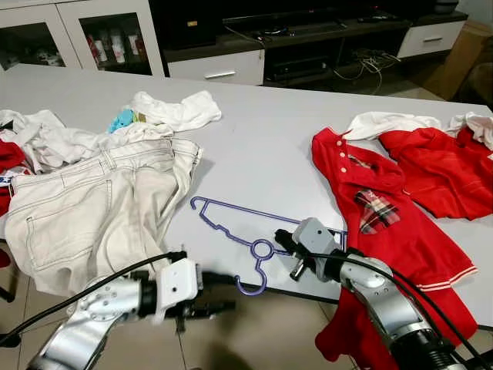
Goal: Hang hanger
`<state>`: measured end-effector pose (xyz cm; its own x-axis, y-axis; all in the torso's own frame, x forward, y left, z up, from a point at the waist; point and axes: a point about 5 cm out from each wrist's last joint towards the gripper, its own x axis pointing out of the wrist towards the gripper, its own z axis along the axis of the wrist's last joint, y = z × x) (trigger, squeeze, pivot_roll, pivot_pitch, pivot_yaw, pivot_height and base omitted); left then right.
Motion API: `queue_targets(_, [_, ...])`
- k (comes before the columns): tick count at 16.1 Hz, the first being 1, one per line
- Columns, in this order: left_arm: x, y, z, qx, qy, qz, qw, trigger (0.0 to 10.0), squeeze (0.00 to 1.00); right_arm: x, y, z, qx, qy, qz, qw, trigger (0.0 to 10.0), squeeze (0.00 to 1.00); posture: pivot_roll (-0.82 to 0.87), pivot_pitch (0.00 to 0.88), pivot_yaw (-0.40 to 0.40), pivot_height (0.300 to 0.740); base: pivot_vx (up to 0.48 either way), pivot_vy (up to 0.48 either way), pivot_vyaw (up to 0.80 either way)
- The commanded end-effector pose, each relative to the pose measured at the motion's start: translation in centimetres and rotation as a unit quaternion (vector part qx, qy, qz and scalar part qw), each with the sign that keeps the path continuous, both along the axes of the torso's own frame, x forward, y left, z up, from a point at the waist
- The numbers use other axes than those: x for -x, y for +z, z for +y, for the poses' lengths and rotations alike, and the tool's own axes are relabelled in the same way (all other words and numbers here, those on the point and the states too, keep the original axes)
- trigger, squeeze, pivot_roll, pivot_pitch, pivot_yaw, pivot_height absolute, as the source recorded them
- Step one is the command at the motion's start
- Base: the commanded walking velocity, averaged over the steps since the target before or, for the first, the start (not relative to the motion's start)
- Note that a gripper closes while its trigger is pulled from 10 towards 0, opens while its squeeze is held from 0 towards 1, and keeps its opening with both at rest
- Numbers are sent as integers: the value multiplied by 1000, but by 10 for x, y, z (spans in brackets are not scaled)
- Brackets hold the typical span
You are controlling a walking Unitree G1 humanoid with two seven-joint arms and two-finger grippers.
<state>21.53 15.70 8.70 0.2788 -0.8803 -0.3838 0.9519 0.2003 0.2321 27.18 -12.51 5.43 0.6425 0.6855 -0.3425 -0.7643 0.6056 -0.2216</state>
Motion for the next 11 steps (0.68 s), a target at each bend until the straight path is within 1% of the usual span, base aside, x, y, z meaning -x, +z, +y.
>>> queue_targets(1, [-4,2,0,-11,3,-26,1000,10000,0,9,-11,1,8,11,32,999,3804,0,-56,0,35,740,0,0,0])
queue_targets(2, [-8,2,0,-22,8,-59,998,10000,0,10,-11,1,7,11,33,999,3804,0,-56,0,35,740,0,0,0])
queue_targets(3, [-10,1,1,-44,2,-102,994,10000,0,11,-12,2,6,14,38,999,3647,0,-58,0,37,740,0,0,0])
queue_targets(4, [-11,1,0,-52,-2,-127,991,10000,0,12,-13,3,4,18,43,999,3490,0,-58,0,37,740,0,0,0])
queue_targets(5, [-12,1,-1,-47,-2,-129,990,10000,0,14,-13,4,3,26,50,998,3059,0,-58,0,37,740,0,0,0])
queue_targets(6, [-12,1,-2,-46,-7,-129,990,10000,0,15,-14,5,2,29,53,998,3020,0,-58,0,37,740,0,0,0])
queue_targets(8, [-7,-4,-4,-59,-33,-138,988,10000,0,16,-14,5,4,31,58,998,3137,0,-59,0,36,740,0,0,0])
queue_targets(9, [-6,-4,-5,-54,-35,-138,988,10000,0,15,-15,5,6,26,57,998,3333,0,-59,0,36,740,0,0,0])
queue_targets(11, [-4,-3,-7,-46,-47,-143,988,10000,0,12,-15,4,11,15,57,998,3333,0,-59,0,36,740,0,0,0])
